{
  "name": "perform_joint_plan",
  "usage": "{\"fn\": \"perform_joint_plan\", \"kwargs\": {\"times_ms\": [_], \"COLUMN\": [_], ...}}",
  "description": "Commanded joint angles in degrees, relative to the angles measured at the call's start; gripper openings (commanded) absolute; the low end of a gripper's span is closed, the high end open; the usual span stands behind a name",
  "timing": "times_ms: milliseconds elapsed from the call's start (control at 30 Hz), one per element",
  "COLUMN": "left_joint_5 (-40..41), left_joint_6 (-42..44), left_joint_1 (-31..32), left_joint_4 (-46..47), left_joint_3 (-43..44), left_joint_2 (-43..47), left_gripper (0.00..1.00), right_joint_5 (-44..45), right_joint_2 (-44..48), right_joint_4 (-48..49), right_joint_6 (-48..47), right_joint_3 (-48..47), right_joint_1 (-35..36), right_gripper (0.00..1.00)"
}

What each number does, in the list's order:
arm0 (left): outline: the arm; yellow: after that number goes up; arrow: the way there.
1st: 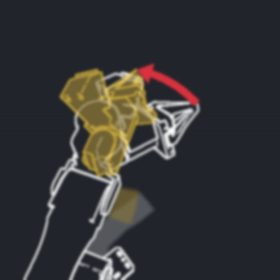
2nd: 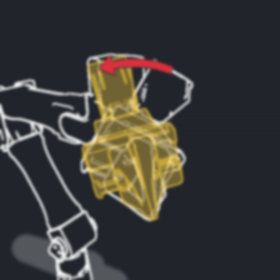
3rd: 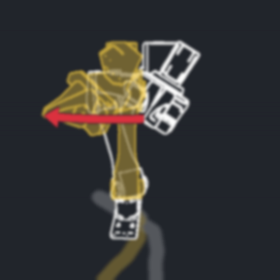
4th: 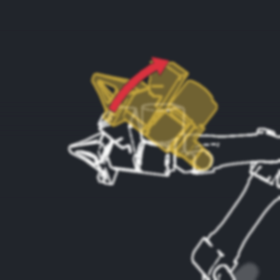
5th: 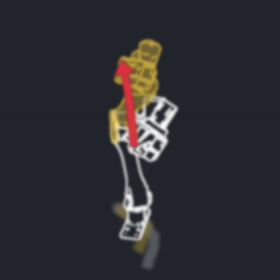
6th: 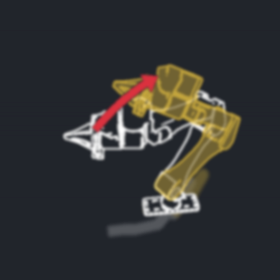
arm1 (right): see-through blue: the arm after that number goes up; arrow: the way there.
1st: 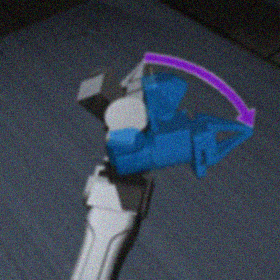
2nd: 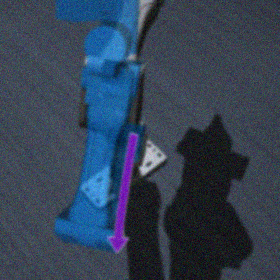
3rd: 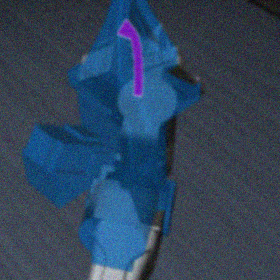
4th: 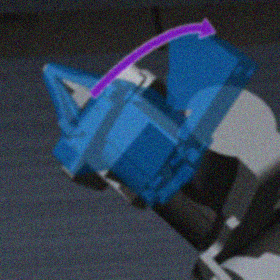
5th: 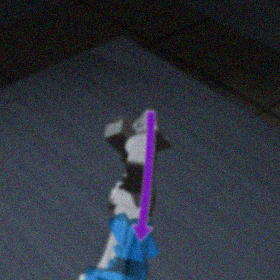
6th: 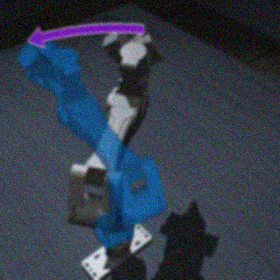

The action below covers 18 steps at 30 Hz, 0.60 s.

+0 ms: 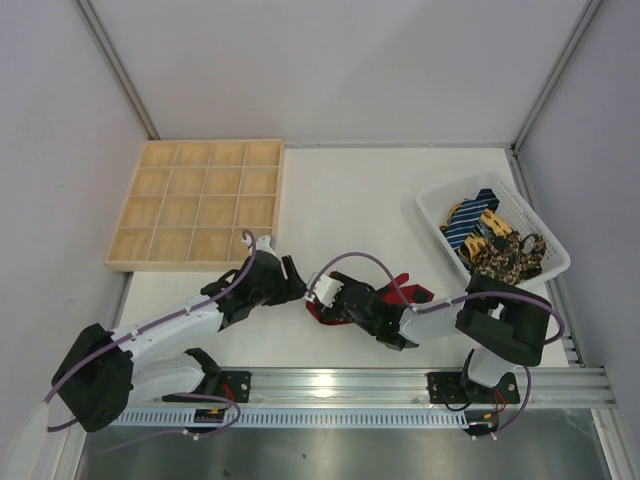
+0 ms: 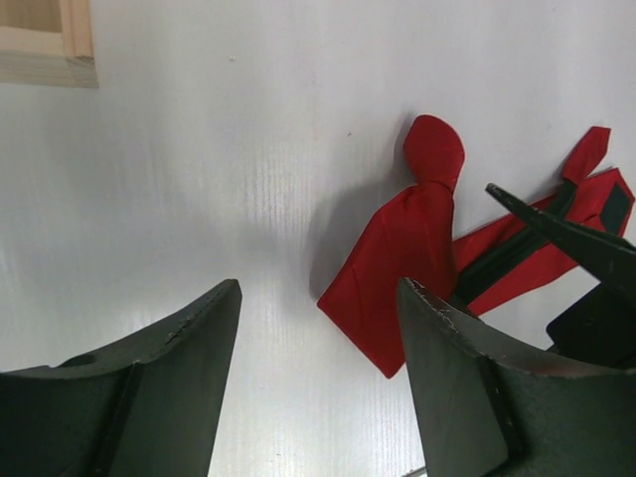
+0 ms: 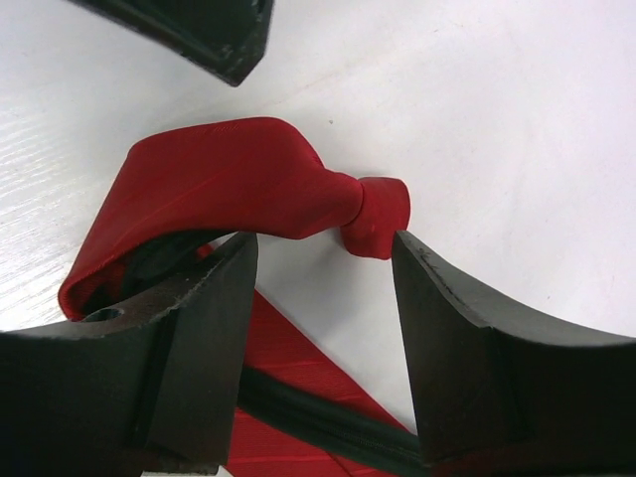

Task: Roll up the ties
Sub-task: Roll the tie

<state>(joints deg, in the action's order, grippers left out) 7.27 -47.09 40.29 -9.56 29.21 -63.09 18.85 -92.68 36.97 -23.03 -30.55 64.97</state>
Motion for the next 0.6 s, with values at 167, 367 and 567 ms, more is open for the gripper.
{"fn": "perform_joint_plan", "kwargs": {"times_ms": [167, 367, 567], "left_joint_5": [-1.1, -2.3, -2.5], "left_joint_6": [-0.5, 0.0, 0.1], "left_joint_1": [-0.9, -1.1, -1.1], "left_joint_4": [1.9, 3.1, 3.5], "left_joint_3": [-2.4, -2.1, -1.6], "left_joint_2": [1.0, -1.5, -2.8], "left_gripper": [0.7, 0.69, 0.69], "right_joint_5": [-1.5, -2.7, -4.9], "right_joint_2": [-3.9, -6.6, -7.5], "right_joint_4": [13.0, 18.7, 18.5], "right_joint_6": [-5.4, -10.6, -12.9], "right_joint_3": [-0.4, 0.3, -0.2], "right_joint_1": [-1.9, -1.2, -1.3], "right_gripper": [0.62, 0.63, 0.59]}}
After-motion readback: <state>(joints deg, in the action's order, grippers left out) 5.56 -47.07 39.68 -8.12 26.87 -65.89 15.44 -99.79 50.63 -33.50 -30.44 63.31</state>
